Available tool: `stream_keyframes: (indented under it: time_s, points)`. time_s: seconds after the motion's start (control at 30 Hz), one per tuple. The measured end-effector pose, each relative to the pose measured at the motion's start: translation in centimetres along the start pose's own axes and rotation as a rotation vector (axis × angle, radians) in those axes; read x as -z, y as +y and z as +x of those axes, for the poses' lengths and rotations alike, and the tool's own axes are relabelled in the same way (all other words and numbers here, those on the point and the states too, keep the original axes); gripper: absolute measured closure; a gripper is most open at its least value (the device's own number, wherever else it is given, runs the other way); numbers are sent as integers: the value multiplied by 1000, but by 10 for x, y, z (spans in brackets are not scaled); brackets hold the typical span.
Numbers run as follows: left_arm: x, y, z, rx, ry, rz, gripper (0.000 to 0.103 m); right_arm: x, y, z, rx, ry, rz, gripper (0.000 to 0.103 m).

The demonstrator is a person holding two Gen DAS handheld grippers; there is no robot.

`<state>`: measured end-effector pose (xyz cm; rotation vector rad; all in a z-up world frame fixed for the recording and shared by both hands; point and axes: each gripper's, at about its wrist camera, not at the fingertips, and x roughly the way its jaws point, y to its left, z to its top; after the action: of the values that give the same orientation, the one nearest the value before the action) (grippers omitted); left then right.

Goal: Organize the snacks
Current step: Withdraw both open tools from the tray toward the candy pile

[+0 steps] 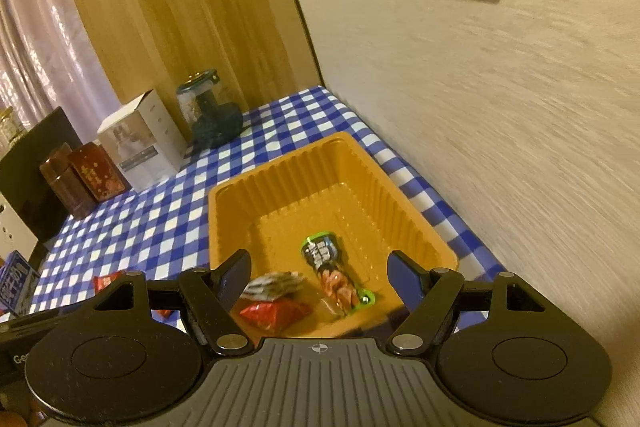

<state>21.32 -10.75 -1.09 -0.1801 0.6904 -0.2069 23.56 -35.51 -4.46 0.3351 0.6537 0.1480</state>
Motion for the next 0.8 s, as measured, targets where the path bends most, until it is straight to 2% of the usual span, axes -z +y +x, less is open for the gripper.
stream_keyframes:
  time_s: [0.47, 0.8]
  points:
    - [28, 10, -73, -5, -31, -26, 51, 28, 41, -62, 20, -25, -60, 28]
    - [39, 26, -111, -45, -61, -42, 49, 47, 73, -88, 27, -23, -100, 28]
